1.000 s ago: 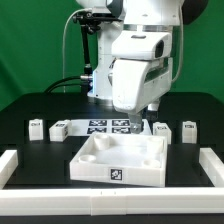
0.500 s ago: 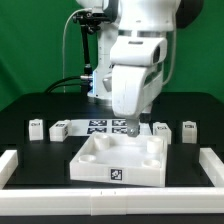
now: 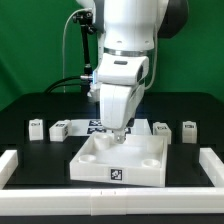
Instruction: Assemble one leg
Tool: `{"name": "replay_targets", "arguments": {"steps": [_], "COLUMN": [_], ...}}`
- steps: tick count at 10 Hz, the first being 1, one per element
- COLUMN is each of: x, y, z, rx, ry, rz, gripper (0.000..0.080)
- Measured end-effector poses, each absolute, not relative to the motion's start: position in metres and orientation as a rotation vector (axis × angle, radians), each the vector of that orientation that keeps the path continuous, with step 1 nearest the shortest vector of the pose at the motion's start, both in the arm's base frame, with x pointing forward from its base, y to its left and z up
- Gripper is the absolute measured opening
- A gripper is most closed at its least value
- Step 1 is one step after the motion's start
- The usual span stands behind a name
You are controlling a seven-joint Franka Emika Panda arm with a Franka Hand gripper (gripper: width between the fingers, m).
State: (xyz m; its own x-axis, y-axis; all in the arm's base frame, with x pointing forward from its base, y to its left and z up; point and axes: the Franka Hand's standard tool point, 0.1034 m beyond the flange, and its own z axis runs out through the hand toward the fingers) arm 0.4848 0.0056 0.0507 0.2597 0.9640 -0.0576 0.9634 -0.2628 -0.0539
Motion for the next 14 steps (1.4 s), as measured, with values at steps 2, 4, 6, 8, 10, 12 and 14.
{"name": "replay_targets", "arguments": {"steps": [2,4,6,8,10,12,14], "x": [0.485,0.470,0.439,0.428,0.427,0.430,0.429], "y": [0.004,0.000,0.008,0.010,0.011,0.011,0.011], "z": [0.051,0.045,0.034,0.020,0.011,0.013,0.012], "rx": [-2.479,-2.455,-2.434,-2.411,-2.396,-2.400,-2.399], "ry": [-1.910,-1.935,-1.925,-1.915,-1.918,-1.922,-1.920], "rz": [0.125,0.110,0.132,0.167,0.175,0.168,0.171], "gripper": [0.0650,0.0650,0.0650,0.0650,0.0650,0.0650,0.0374]}}
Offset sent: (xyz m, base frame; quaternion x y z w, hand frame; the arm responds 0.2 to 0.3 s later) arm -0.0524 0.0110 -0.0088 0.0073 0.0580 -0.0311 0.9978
